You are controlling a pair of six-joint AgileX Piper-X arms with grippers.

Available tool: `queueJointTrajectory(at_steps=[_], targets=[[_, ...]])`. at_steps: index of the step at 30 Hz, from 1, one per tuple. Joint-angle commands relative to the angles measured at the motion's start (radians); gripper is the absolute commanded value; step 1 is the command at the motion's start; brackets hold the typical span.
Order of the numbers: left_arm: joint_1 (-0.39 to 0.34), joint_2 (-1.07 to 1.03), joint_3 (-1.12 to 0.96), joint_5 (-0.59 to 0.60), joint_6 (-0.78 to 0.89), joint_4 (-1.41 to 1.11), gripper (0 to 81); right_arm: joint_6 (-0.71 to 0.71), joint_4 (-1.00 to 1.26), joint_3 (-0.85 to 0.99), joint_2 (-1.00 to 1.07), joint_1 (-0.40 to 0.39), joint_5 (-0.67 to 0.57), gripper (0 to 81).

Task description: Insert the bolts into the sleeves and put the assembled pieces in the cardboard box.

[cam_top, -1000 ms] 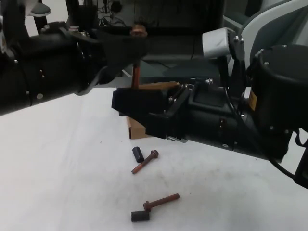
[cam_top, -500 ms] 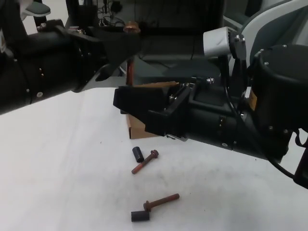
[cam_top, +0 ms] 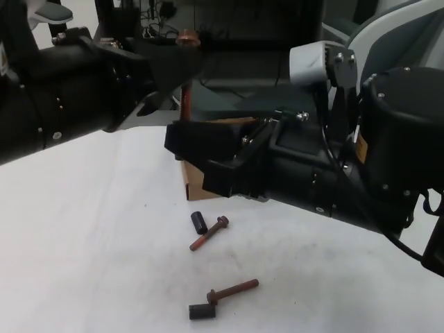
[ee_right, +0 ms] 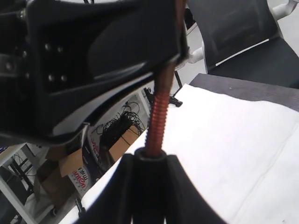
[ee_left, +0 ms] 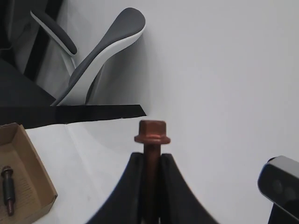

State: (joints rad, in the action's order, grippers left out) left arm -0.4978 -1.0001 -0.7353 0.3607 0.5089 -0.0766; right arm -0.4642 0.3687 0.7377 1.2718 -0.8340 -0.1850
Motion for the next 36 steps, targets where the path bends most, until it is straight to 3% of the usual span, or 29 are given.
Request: queueJointTrajectory(at_steps=[1,21,31,36], targets=[[-0.001,0.010,-0.003,-0.003,-0.012,-0.015,1.7,-0.001,0.049,0.011,-0.001,-0.001,0.023,0.6],[-0.001,0.010,-0.002,0.007,-0.098,0.040,1.7,-0.004,0.003,0.036,-0.001,0.002,0.023,0.6],[-0.004,0.079,0.001,-0.087,-0.093,0.064,1.7,-0.002,0.003,0.038,-0.001,0.057,0.023,0.6],[-0.004,0.100,0.032,-0.124,-0.014,0.061,1.7,-0.002,0.003,0.038,-0.001,0.059,0.023,0.6]])
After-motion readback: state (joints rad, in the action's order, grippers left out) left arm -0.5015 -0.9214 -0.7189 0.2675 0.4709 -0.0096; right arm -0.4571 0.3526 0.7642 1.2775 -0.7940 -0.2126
